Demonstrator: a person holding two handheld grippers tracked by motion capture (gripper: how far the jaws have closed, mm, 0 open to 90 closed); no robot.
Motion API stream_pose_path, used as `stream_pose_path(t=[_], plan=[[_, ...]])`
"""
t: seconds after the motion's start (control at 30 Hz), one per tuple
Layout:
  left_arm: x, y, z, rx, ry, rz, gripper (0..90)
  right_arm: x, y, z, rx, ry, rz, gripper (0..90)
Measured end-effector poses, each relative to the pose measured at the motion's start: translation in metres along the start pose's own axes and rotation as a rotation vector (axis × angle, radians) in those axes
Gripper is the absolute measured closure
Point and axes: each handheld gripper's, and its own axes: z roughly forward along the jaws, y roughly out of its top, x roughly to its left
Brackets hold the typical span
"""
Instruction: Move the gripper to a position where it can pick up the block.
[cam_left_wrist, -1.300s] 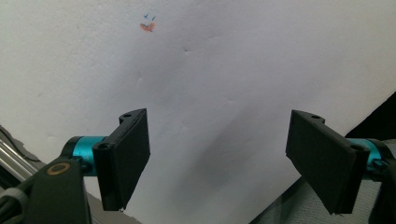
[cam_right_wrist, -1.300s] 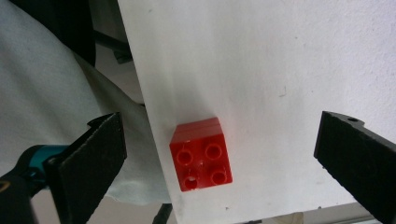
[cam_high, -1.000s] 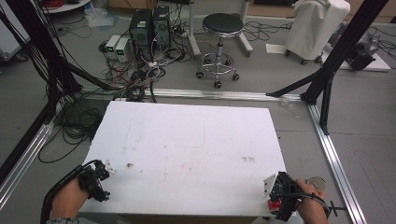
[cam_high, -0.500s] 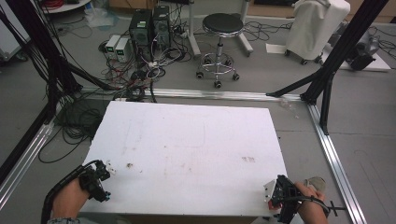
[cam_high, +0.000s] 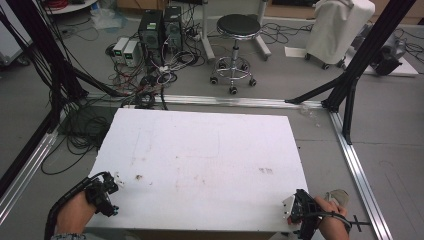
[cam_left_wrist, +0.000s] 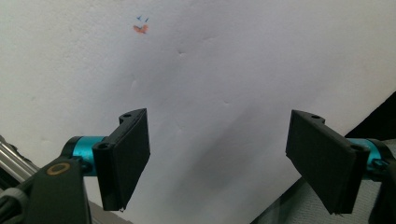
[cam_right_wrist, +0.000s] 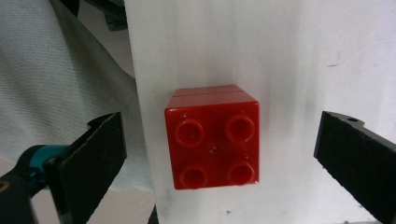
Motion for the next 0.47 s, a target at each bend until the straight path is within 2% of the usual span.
stream_pose_path(t=[0.1, 0.47], plan=[[-0.0002, 0.0004, 0.0002, 0.004, 0.0, 0.005, 22.0, 0.0, -0.0002, 0.0028, 0.005, 0.008, -0.012, 1.6], [0.0, 0.0003, 0.0003, 0.003, -0.002, 0.004, 22.0, 0.0008, 0.0003, 0.001, -0.004, 0.008, -0.009, 1.6]])
